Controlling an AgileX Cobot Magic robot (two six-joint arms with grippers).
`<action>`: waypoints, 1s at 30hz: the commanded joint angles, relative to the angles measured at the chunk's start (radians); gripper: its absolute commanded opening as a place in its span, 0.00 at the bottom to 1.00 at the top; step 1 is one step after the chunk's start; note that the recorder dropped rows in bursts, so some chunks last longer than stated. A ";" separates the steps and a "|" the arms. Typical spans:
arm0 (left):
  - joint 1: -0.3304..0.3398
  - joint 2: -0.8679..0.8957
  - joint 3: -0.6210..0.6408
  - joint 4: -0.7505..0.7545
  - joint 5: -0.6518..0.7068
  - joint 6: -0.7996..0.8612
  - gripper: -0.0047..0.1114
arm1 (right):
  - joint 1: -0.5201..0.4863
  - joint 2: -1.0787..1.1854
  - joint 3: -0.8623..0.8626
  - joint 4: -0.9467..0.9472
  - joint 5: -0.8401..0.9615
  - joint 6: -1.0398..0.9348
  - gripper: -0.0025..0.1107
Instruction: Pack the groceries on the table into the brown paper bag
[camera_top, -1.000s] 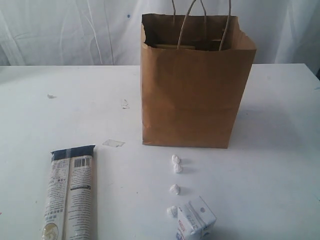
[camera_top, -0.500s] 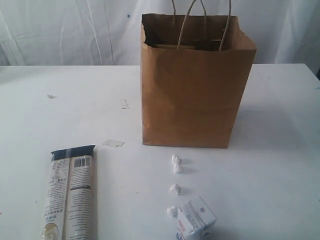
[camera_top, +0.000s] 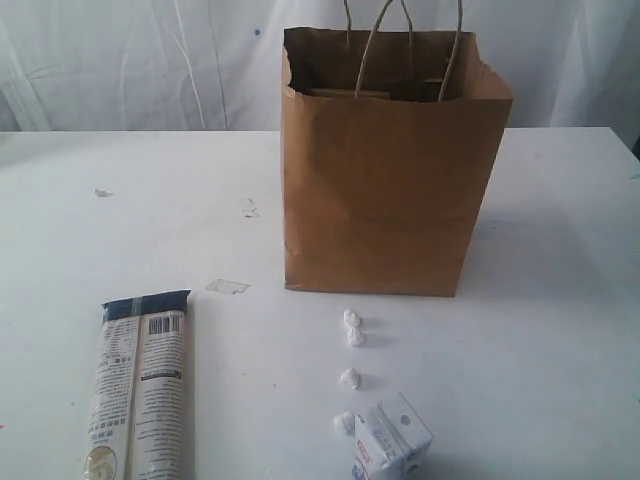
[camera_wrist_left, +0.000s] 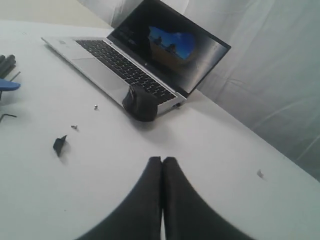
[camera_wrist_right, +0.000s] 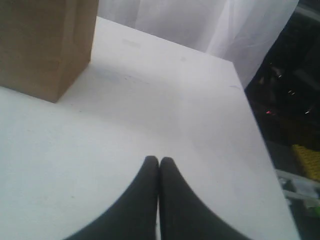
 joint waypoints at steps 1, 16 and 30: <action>0.001 -0.004 0.006 -0.218 -0.026 -0.005 0.04 | 0.003 -0.002 0.006 -0.190 -0.033 -0.023 0.02; 0.002 -0.004 0.006 -0.551 -0.026 -0.005 0.04 | 0.003 -0.002 -0.202 0.170 -1.030 0.541 0.02; 0.002 -0.004 0.006 -0.551 -0.024 0.577 0.04 | 0.003 0.505 -0.518 0.141 0.187 0.008 0.02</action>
